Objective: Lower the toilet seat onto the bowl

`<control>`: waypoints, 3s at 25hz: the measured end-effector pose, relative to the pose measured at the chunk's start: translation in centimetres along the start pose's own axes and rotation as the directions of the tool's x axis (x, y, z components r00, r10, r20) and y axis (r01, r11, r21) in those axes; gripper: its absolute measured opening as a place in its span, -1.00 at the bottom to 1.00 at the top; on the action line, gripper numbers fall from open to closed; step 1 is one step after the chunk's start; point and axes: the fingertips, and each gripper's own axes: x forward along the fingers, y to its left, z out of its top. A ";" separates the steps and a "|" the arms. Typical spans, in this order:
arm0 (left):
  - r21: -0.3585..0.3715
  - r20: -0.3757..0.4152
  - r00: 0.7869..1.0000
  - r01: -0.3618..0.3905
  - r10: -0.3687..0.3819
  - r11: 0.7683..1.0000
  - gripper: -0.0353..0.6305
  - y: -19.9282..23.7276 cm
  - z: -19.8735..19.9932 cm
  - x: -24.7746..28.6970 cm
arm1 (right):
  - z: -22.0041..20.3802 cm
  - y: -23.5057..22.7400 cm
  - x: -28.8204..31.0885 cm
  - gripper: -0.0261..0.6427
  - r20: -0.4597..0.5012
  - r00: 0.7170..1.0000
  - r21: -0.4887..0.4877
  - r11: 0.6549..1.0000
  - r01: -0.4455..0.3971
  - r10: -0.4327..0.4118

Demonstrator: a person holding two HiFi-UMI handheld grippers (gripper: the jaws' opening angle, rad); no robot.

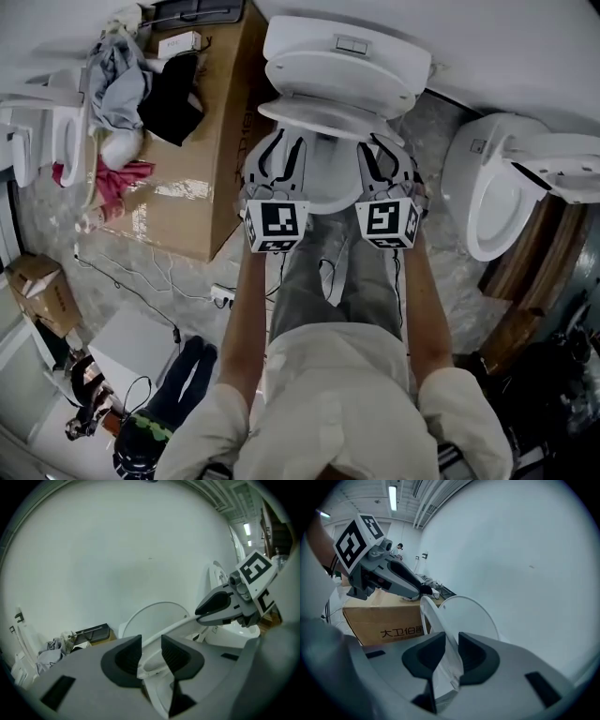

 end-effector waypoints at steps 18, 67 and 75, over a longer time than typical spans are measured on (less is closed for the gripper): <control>0.101 0.013 0.997 0.075 -0.077 0.992 -0.43 -2.9 -6.2 -3.6 | -3.8 7.2 -3.7 -0.59 -0.028 0.999 0.013 0.999 0.037 -0.037; 0.187 -0.211 0.951 0.267 -0.227 0.945 -0.29 -9.3 -24.1 -7.7 | -15.9 21.5 -5.7 -0.43 -0.232 0.971 0.024 0.999 -0.049 0.053; 0.202 -0.271 0.935 0.286 -0.227 0.937 -0.28 -10.3 -27.2 -7.7 | -18.4 23.7 -5.2 -0.39 -0.268 0.959 0.011 0.996 -0.094 0.093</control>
